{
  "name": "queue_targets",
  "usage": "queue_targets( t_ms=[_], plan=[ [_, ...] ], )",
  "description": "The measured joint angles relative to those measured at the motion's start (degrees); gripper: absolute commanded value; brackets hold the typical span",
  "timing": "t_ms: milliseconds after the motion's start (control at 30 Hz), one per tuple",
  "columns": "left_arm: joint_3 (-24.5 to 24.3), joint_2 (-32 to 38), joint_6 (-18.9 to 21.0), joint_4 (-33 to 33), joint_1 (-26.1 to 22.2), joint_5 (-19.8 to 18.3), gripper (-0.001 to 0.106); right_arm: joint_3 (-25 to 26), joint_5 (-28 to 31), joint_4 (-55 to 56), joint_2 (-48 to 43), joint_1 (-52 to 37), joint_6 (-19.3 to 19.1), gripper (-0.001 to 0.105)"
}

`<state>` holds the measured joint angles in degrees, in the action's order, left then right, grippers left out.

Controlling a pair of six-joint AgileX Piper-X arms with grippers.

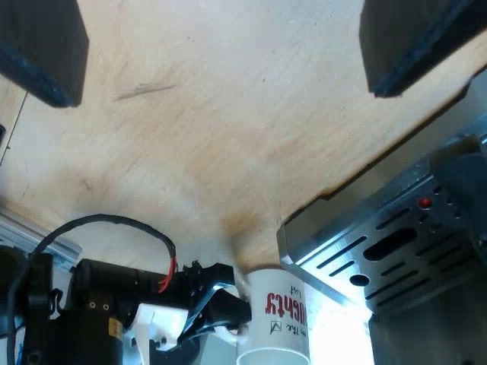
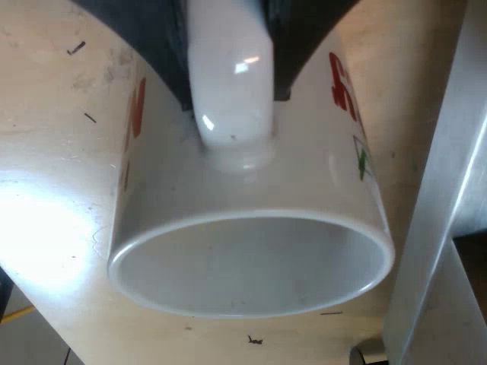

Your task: Remove mug from coffee machine

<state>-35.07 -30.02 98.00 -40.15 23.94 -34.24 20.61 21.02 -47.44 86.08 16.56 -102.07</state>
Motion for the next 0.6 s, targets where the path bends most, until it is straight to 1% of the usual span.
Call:
queue_targets(
  t_ms=[133,233,300,333,367,400,467,600],
  plan=[
    [0.00,0.00,0.00,0.00,0.00,0.00,0.087,0.09,0.00,-0.02,0.22,0.00,0.00,0.000],
    [0.00,0.00,0.00,0.00,0.00,0.00,0.087,0.09,0.00,-0.02,0.22,0.00,0.00,0.022],
    [0.00,0.00,0.00,0.00,0.00,0.00,0.087,0.09,-0.21,-0.02,0.22,0.00,0.13,0.042],
    [0.00,0.00,0.00,0.00,0.00,0.00,0.087,0.09,-0.15,-0.02,0.22,0.00,0.53,0.048],
    [0.00,0.00,0.00,0.00,0.00,0.00,0.087,0.09,-0.15,-0.02,0.22,0.00,1.19,0.056],
    [0.00,0.00,0.00,0.00,0.00,0.00,0.087,0.09,-0.15,-0.02,0.22,0.00,1.88,0.061],
    [0.00,0.00,0.00,0.00,0.00,0.00,0.087,0.09,-0.15,0.22,0.22,0.00,1.89,0.062],
    [0.00,0.00,0.00,0.00,0.00,0.00,0.087,0.19,-0.15,0.45,0.22,0.00,2.24,0.062]
  ],
)
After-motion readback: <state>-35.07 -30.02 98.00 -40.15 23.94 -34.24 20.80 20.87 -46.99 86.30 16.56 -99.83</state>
